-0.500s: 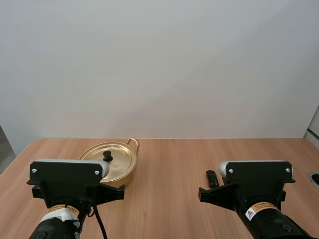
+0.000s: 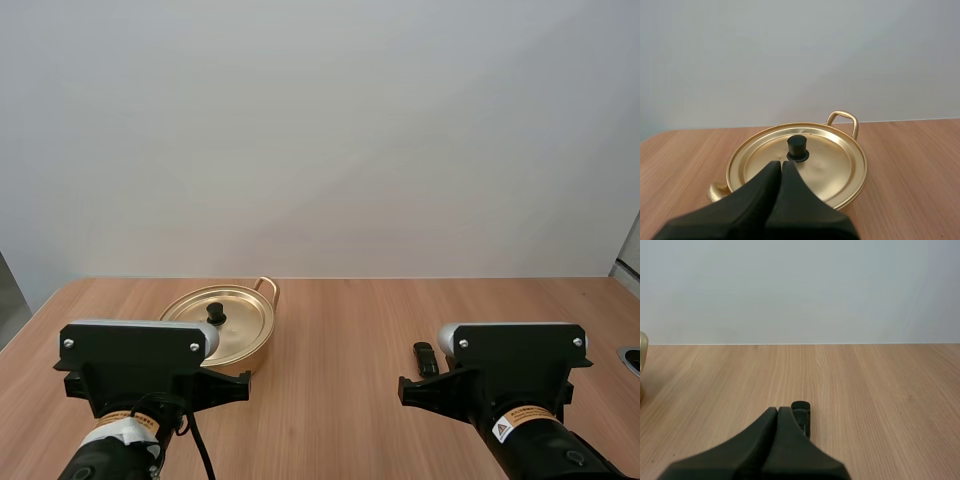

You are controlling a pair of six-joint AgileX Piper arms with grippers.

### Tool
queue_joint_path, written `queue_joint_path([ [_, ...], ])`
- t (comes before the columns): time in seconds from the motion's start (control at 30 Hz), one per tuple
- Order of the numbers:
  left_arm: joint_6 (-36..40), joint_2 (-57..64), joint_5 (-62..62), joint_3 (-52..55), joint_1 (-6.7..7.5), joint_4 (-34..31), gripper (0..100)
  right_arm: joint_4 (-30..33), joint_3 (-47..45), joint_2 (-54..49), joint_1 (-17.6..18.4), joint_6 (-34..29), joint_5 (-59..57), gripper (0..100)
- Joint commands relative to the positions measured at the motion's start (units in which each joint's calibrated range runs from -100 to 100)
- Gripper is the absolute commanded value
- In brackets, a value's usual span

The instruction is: Open the pot, put the car inside, and close it

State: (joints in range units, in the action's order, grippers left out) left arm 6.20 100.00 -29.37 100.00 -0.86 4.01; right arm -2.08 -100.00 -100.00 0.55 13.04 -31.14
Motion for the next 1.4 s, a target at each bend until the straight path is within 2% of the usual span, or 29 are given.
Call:
queue_joint_path([
  [0.0, 0.0, 0.0, 0.0, 0.0, 0.02, -0.1, 3, 0.0, 0.0, 0.0, 0.0, 0.0, 0.0, 0],
  [1.2, 0.0, 0.0, 0.0, 0.0, 0.02, -0.1, 3, 0.0, 0.0, 0.0, 0.0, 0.0, 0.0, 0],
  [1.37, 0.0, 0.0, 0.0, 0.0, 0.02, -0.1, 3, -1.5, 0.0, 0.0, 0.0, 0.0, 0.0, 0],
])
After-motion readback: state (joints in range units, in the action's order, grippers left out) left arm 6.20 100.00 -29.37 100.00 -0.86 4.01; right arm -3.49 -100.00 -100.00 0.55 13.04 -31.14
